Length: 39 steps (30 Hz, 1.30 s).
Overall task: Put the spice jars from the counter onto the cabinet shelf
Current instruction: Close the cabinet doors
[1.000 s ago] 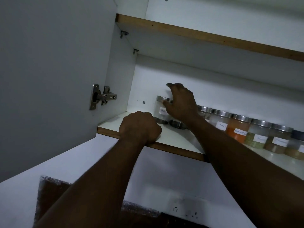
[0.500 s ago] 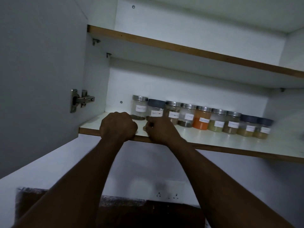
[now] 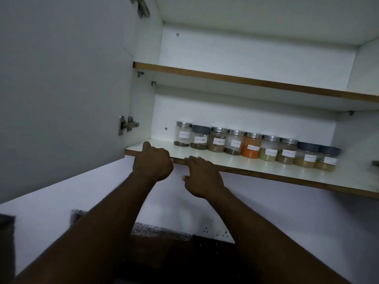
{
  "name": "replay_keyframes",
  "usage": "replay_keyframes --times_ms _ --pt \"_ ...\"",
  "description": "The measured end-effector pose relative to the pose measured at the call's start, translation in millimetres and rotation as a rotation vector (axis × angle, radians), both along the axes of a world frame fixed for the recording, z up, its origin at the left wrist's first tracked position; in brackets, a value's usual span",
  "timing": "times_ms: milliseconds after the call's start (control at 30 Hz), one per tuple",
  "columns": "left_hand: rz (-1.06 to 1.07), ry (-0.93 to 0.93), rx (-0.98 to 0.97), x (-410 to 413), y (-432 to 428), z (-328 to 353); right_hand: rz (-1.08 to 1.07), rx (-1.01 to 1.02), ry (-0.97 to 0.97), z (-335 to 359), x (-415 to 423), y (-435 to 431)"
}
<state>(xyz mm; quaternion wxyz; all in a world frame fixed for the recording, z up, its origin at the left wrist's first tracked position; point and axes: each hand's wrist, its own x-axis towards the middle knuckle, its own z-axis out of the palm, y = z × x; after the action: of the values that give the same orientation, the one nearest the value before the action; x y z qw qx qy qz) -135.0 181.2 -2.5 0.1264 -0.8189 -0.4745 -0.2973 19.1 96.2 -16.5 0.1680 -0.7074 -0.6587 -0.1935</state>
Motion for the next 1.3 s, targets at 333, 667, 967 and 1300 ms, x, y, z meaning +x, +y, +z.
replay_keyframes --times_ms 333,667,967,1300 --pt "0.296 -0.202 0.084 -67 -143 -37 0.302 0.104 -0.021 6 -76 -90" --pt "0.602 -0.41 0.296 -208 -280 -6 0.707 0.274 -0.068 37 -226 -167" --pt "0.642 -0.725 0.252 -288 -306 17 0.809 0.398 -0.088 69 -304 -194" --pt "0.251 -0.806 -0.101 -314 -286 24 0.696 0.359 -0.146 74 -316 -185"
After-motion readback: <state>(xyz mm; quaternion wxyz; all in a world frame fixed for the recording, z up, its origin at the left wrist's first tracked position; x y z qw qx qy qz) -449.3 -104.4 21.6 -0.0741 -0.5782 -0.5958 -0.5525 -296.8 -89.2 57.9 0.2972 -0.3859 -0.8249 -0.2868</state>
